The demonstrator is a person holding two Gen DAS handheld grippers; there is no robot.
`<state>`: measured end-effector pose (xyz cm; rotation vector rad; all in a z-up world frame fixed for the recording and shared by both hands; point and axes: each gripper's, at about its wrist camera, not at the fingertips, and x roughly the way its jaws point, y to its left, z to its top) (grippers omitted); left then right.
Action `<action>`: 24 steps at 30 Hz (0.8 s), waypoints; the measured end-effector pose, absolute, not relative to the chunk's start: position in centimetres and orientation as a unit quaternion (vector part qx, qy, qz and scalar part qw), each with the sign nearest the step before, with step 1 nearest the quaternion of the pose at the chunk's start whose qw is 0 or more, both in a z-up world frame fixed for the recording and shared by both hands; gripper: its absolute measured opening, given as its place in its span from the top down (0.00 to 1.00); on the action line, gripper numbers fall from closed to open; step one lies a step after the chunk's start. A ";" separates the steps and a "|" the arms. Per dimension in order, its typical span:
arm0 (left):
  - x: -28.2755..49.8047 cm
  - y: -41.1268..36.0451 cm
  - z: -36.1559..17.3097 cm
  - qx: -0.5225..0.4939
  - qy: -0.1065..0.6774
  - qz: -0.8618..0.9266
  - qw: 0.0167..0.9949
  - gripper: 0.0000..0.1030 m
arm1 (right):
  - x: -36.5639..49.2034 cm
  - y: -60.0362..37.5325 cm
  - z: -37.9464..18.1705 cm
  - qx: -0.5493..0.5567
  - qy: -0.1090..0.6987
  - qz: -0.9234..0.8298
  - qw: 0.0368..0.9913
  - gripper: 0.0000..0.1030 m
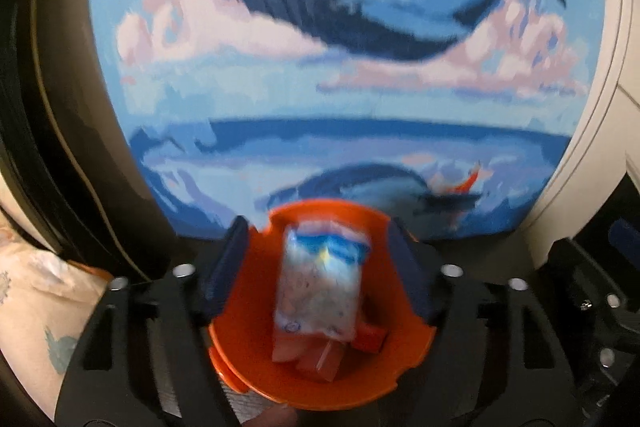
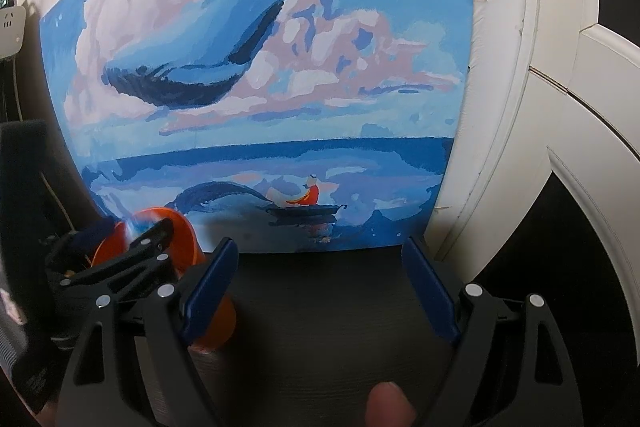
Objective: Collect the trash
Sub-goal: 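Open the left gripper to drop the diaper pack into the bucket, then withdraw the open left gripper from the bucket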
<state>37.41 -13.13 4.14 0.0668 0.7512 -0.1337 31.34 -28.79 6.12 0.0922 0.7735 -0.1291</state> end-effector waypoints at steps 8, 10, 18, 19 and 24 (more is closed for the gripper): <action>37.7 -13.0 4.4 0.036 0.370 -0.051 0.927 0.21 | 31.1 -28.8 6.4 0.047 0.373 -0.063 0.924 0.18; 37.5 -12.7 4.4 0.041 0.368 -0.032 0.928 0.06 | 31.0 -28.8 6.5 0.049 0.372 -0.062 0.925 0.18; 34.9 -10.9 4.8 0.048 0.348 0.015 0.936 0.04 | 29.0 -29.6 7.0 0.063 0.362 -0.066 0.928 0.18; 34.1 -10.3 5.0 0.044 0.344 0.009 0.938 0.04 | 28.4 -29.7 7.2 0.068 0.360 -0.065 0.928 0.18; 31.0 -8.4 6.0 0.054 0.322 0.003 0.945 0.04 | 25.1 -30.2 7.9 0.079 0.333 -0.057 0.938 0.09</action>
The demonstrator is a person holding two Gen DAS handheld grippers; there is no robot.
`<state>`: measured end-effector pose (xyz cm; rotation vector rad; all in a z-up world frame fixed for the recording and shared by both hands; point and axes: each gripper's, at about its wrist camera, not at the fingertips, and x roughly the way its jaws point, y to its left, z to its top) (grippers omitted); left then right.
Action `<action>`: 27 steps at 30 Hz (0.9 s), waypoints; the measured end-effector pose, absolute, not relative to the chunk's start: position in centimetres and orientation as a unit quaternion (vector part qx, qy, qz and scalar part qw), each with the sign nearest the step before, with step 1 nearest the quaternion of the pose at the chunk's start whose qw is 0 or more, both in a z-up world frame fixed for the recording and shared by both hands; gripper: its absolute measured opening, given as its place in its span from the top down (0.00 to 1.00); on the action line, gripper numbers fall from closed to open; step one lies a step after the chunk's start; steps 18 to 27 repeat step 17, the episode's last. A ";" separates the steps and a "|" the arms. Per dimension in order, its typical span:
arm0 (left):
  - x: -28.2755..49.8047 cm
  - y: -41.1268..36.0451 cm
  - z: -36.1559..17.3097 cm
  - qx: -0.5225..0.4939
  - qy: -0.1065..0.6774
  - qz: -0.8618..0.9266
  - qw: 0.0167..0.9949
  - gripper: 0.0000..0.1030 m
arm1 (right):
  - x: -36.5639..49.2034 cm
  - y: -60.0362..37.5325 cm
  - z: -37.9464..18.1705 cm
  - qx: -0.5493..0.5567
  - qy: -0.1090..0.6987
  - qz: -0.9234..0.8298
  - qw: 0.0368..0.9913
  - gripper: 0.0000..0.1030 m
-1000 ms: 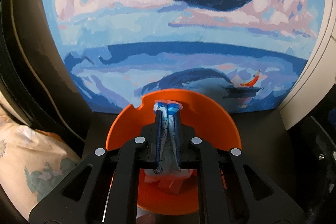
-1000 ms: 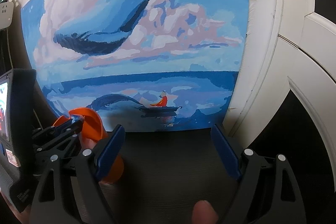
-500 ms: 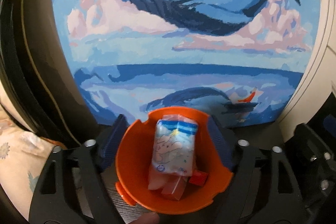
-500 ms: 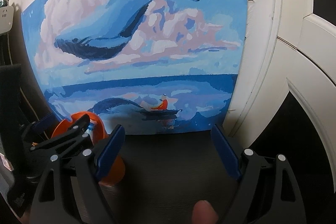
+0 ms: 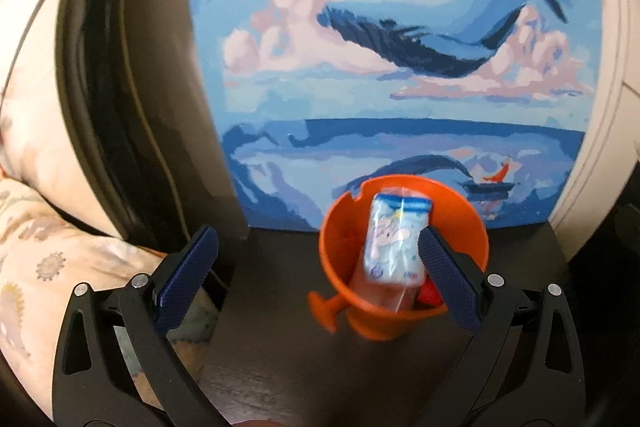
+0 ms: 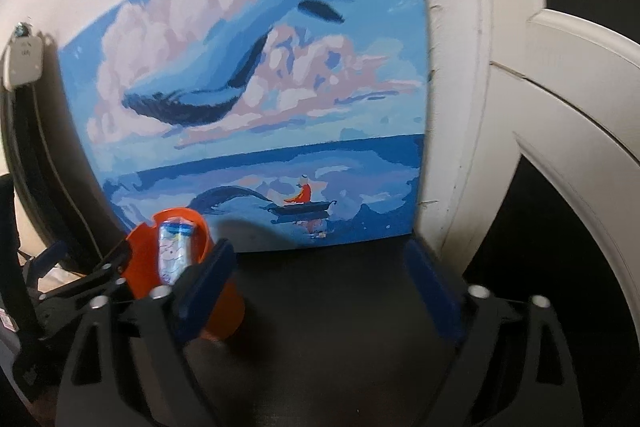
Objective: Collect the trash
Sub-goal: 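Withdraw the open left gripper from the bucket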
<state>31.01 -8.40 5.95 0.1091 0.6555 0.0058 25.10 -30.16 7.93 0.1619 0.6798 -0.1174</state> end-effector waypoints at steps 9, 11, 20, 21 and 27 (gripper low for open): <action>28.7 -6.7 5.2 0.034 0.355 -0.033 0.934 0.04 | 22.5 -30.7 7.1 0.082 0.341 -0.047 0.935 0.04; 28.2 -6.6 4.9 0.029 0.363 -0.045 0.930 0.04 | 22.4 -30.5 6.4 0.064 0.357 -0.053 0.931 0.04; 26.5 -5.1 2.6 0.074 0.364 -0.019 0.928 0.04 | 23.0 -29.9 2.7 -0.073 0.386 -0.154 0.907 0.04; 26.5 -5.1 2.6 0.074 0.364 -0.019 0.928 0.04 | 23.0 -29.9 2.7 -0.073 0.386 -0.154 0.907 0.04; 26.5 -5.1 2.6 0.074 0.364 -0.019 0.928 0.04 | 23.0 -29.9 2.7 -0.073 0.386 -0.154 0.907 0.04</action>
